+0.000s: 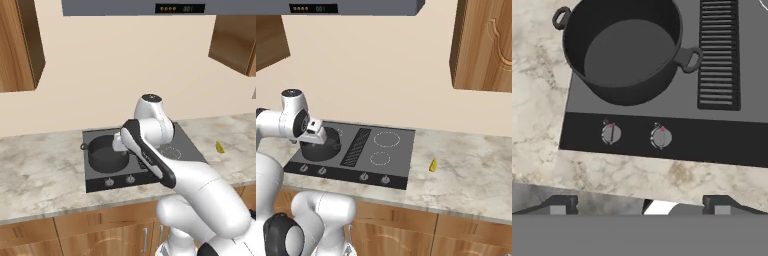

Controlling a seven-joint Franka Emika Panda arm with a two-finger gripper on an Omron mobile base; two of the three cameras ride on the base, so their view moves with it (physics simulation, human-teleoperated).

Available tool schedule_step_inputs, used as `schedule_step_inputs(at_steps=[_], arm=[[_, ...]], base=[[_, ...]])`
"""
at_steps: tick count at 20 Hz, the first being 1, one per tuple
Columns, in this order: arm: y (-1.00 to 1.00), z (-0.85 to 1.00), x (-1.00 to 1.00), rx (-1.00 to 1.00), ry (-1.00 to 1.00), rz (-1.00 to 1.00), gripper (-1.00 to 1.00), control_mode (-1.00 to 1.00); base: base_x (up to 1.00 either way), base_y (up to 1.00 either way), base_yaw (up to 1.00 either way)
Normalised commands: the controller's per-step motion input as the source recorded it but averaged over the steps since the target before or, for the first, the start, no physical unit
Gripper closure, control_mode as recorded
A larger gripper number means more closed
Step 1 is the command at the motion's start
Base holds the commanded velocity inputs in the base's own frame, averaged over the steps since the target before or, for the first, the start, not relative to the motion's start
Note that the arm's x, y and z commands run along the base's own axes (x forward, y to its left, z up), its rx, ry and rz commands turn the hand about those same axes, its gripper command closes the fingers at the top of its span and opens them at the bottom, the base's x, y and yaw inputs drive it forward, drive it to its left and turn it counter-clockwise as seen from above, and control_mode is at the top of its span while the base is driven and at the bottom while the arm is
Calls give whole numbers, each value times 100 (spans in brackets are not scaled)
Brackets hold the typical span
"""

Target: Turn on the burner for the pot on the stove. Wait thirty seconds for the pot to heat up. Then add the lemon wedge to the pot.

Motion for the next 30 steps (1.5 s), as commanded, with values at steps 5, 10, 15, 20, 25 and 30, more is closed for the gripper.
schedule_step_inputs(at_steps=[5, 10, 15, 20, 25, 30], arm=[[41, -66, 1, -3, 0, 0, -100, -100], [30, -54, 18, 0, -5, 0, -100, -100], [18, -48, 21, 0, -2, 0, -100, -100], [12, -46, 14, 0, 0, 0, -100, -100], [25, -39, 26, -1, 0, -3, -100, -100], [19, -23, 34, -3, 0, -3, -100, -100]], base=[[0, 0, 0], [0, 0, 0], [0, 0, 0], [0, 0, 0], [0, 0, 0], [0, 0, 0]])
